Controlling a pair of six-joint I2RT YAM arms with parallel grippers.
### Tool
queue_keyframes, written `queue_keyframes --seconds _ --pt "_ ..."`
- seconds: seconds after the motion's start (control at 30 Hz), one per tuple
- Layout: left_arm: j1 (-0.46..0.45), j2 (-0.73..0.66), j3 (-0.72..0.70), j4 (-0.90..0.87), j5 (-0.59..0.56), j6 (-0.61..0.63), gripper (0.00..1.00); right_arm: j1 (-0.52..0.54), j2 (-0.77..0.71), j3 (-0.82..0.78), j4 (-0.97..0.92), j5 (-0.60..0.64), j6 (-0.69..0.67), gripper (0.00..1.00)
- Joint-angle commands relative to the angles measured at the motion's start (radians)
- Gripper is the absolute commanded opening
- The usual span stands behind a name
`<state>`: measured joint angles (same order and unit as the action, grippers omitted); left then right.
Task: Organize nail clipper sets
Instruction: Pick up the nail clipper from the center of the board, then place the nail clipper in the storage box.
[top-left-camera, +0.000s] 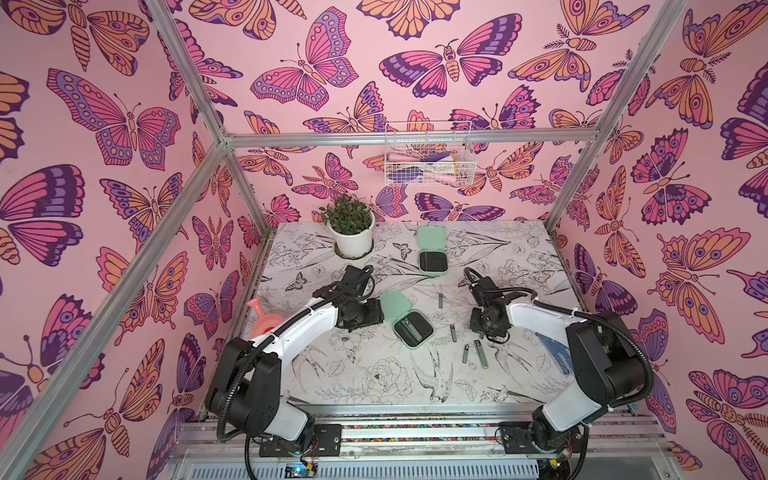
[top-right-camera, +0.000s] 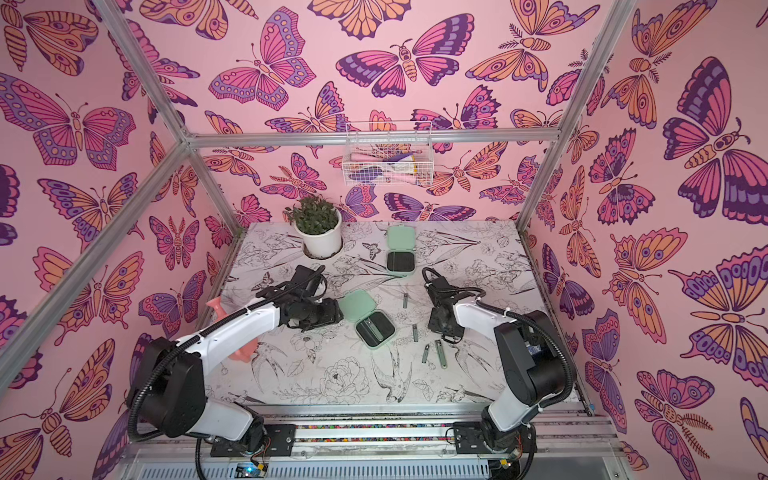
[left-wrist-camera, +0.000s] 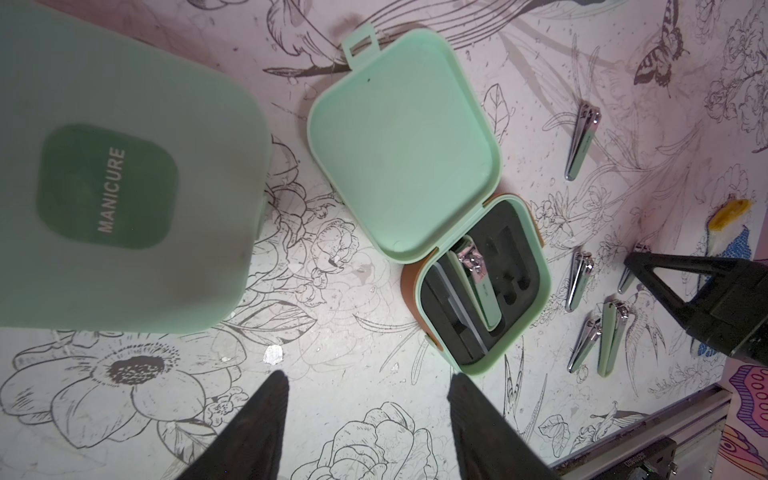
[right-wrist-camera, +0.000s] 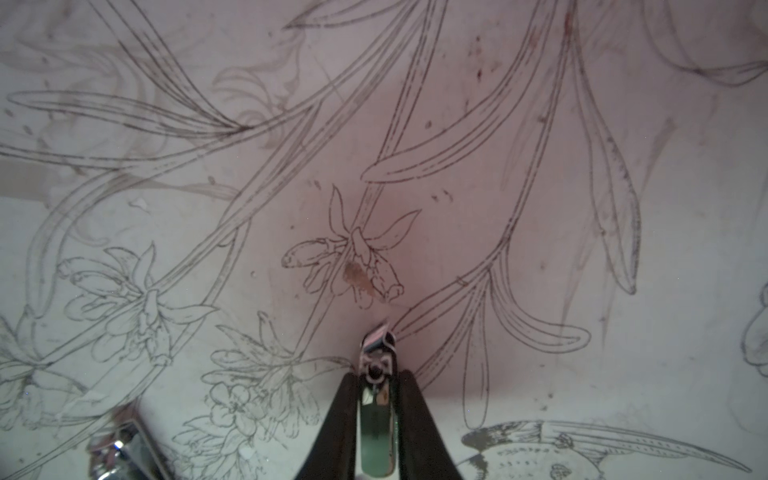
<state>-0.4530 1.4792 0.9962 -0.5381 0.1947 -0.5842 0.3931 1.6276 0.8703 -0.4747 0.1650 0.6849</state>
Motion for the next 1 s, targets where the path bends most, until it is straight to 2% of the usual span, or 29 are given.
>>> queue_keyframes --seconds 0.0,0.2,0.33,0.43,0.6,0.67,0.97 --pt "0.000 -0.027 -0.011 0.003 0.009 0.004 0.64 -0.008 0.008 -0.022 -0.044 -0.004 0.021 0.14" --pt "0.000 -0.029 -0.011 0.003 0.012 -0.002 0.64 -0.008 -0.004 -0.018 -0.055 -0.006 -0.017 0.07" --pt "0.000 -0.025 -0.013 0.003 0.014 -0.003 0.64 0.009 -0.028 0.037 -0.095 -0.030 -0.125 0.06" --pt "0.000 -0.023 -0.011 0.003 0.014 -0.003 0.64 0.060 -0.014 0.127 -0.166 -0.036 -0.244 0.06" --pt "-0.001 -0.022 -0.010 0.005 0.012 -0.009 0.64 0.225 0.058 0.280 -0.265 0.039 -0.448 0.06" --pt "0.000 -0.018 -0.008 0.004 0.015 -0.008 0.63 0.268 0.094 0.326 -0.272 0.034 -0.503 0.05" --pt "0.000 -0.012 -0.010 0.003 0.023 -0.016 0.63 0.402 0.248 0.516 -0.237 -0.051 -0.636 0.05"
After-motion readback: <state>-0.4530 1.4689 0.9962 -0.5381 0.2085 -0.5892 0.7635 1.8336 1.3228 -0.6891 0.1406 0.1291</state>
